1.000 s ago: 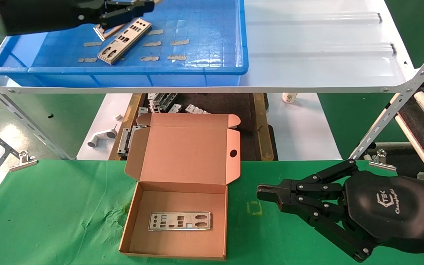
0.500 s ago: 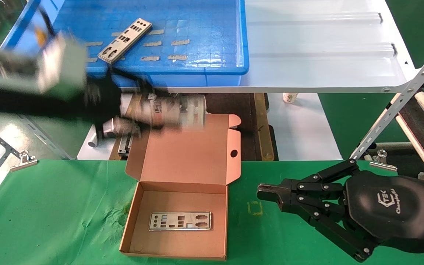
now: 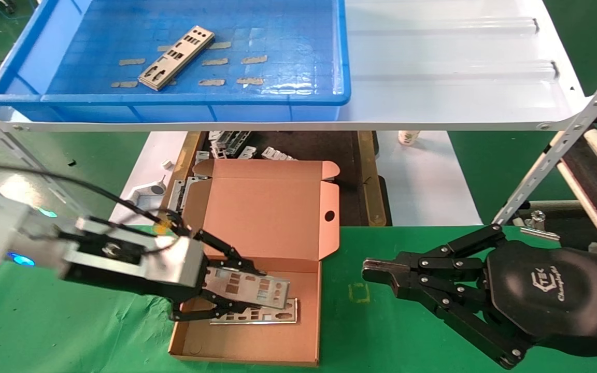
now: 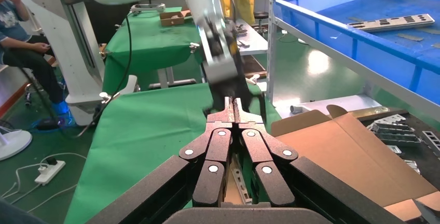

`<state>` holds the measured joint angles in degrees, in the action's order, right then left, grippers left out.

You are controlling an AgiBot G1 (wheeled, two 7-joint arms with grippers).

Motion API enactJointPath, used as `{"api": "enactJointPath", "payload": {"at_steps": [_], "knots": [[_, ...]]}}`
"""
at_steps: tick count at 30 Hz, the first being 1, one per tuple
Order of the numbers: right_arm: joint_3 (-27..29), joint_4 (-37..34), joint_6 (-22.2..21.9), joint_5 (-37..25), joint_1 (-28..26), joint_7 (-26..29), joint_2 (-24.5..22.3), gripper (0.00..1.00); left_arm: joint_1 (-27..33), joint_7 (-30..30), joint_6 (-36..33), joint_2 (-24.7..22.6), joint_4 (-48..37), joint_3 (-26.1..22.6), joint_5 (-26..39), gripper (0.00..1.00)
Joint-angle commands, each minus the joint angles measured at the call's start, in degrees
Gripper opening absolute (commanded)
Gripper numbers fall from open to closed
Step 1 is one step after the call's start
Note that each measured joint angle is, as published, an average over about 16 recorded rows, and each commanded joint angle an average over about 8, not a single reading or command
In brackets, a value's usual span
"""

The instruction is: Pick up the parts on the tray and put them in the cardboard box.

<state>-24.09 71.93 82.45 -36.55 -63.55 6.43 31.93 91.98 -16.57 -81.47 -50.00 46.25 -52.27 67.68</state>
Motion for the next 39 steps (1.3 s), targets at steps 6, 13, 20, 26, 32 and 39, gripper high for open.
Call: {"api": "enactJointPath", "payload": {"at_steps": [6, 13, 20, 26, 32, 39], "knots": [[0.0, 0.0, 0.0, 0.0, 0.0, 0.0, 0.0, 0.00, -5.1, 0.5, 5.8, -3.8, -1.7, -2.3, 3.2, 0.10], [0.0, 0.0, 0.0, 0.0, 0.0, 0.0, 0.0, 0.00, -6.1, 0.6, 7.3, -6.4, -4.4, -2.8, 3.8, 0.70], [0.0, 0.0, 0.0, 0.0, 0.0, 0.0, 0.0, 0.00, -6.2, 1.0, 7.8, -7.9, -7.2, -3.1, 4.0, 1.00], [0.0, 0.0, 0.0, 0.0, 0.0, 0.0, 0.0, 0.00, -6.1, 0.2, 7.9, -8.1, -8.3, -3.1, 4.1, 1.00], [0.0, 0.0, 0.0, 0.0, 0.0, 0.0, 0.0, 0.00, -5.7, -0.1, 6.7, -7.7, -8.9, -2.7, 3.3, 1.00], [0.0, 0.0, 0.0, 0.0, 0.0, 0.0, 0.0, 0.00, -4.5, 0.7, 2.4, -5.9, -8.3, -1.3, 0.0, 1.00]]}}
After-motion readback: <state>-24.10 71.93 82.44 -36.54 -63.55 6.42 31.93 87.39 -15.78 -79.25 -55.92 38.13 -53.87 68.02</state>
